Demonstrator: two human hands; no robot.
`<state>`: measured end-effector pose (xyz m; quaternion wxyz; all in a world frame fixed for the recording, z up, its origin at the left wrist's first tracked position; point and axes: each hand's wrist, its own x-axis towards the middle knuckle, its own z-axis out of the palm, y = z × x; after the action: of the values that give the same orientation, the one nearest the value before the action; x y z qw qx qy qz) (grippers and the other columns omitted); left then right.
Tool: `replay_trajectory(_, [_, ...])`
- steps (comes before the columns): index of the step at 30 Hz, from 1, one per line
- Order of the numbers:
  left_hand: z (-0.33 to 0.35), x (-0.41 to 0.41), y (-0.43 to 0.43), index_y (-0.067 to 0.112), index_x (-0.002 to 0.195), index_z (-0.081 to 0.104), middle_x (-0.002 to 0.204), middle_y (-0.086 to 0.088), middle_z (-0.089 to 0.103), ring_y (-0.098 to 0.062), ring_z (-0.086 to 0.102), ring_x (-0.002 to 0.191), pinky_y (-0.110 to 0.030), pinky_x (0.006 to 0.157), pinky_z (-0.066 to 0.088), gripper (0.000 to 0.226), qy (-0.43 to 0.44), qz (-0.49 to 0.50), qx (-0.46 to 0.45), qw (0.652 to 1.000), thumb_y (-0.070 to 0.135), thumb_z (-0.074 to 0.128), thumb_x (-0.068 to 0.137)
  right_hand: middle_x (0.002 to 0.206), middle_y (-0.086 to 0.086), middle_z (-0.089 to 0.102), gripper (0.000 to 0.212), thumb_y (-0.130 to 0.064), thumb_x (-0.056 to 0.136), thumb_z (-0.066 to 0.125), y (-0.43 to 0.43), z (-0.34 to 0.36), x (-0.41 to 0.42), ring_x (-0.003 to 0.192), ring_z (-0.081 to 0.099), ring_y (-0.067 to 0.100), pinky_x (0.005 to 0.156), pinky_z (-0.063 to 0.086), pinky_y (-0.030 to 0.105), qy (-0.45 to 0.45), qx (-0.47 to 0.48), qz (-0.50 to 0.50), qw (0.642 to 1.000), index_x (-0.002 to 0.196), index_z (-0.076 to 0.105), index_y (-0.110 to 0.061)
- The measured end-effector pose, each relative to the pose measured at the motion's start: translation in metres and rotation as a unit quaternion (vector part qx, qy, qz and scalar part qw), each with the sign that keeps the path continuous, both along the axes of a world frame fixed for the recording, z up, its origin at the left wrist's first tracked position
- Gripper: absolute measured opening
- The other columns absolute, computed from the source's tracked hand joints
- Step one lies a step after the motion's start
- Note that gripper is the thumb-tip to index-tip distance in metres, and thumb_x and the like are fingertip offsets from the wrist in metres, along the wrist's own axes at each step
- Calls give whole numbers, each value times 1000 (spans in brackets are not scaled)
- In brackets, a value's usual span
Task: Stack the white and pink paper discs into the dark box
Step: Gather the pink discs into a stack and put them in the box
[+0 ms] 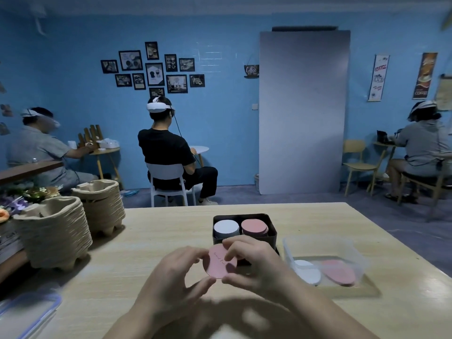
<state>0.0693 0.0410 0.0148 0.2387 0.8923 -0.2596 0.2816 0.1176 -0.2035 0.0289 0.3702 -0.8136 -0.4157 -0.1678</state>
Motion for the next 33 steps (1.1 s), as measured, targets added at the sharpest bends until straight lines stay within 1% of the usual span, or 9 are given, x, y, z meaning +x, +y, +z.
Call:
replay_trajectory(3, [11,17,-20,30,122,59,110,24,61,3,58,98,-14,85,45,39,-20,-2,-13,1000,48,67,89,126,-7,65,29,-41,77,83,-22,17,13,120,59,5,94,51,24,1,30,-40,999,96,66,-27])
replay_trajectory(7, [15,41,-34,30,123,59,114,22,60,-2,58,105,-27,89,49,35,-18,13,-10,1000,49,56,94,119,-1,68,27,-24,75,89,-51,32,43,110,61,-2,84,50,13,15,44,-111,993,91,69,-16])
replay_trajectory(9, [10,51,-36,31,121,60,115,22,60,-4,58,106,-31,90,50,33,-14,18,-2,1000,49,54,94,116,-3,69,28,-24,75,89,-62,34,60,110,64,8,86,52,16,31,31,-146,988,92,69,-15])
replay_trajectory(12, [0,61,-38,32,119,61,118,23,59,-5,57,110,-33,92,49,32,-11,22,14,1000,48,56,93,106,-8,70,29,-36,75,87,-67,35,80,101,63,14,89,54,32,42,-5,-190,981,92,68,-22])
replay_trajectory(15, [-11,67,-39,31,119,61,120,23,58,-6,57,114,-31,96,45,31,-18,28,18,999,46,58,92,100,-11,70,30,-42,74,84,-61,35,92,96,61,11,89,52,34,68,-37,-208,975,91,68,-24])
replay_trajectory(18, [-13,69,-41,32,119,61,121,23,58,-5,56,115,-30,96,45,31,-21,30,13,999,45,59,92,88,-14,69,38,-65,63,68,-55,29,104,90,62,10,85,55,38,82,-79,-228,967,80,66,-31])
replay_trajectory(23, [-14,68,-40,32,121,61,123,21,59,-6,55,118,-28,99,42,32,-17,34,16,999,44,59,92,83,-15,69,36,-72,53,54,-52,26,116,87,61,9,86,53,38,94,-115,-241,959,66,63,-39])
replay_trajectory(29, [-9,68,-40,32,119,61,122,20,59,-6,55,116,-31,97,45,29,-14,35,14,999,44,58,93,83,-16,67,31,-65,67,79,-48,32,118,88,58,9,83,48,35,76,-161,-243,954,75,67,-37])
replay_trajectory(33, [-7,67,-41,32,118,61,120,20,59,-6,55,115,-33,95,47,28,-12,37,20,999,45,57,93,74,-18,59,30,-61,73,79,-37,40,116,86,54,8,82,43,33,74,-185,-266,943,74,67,-34])
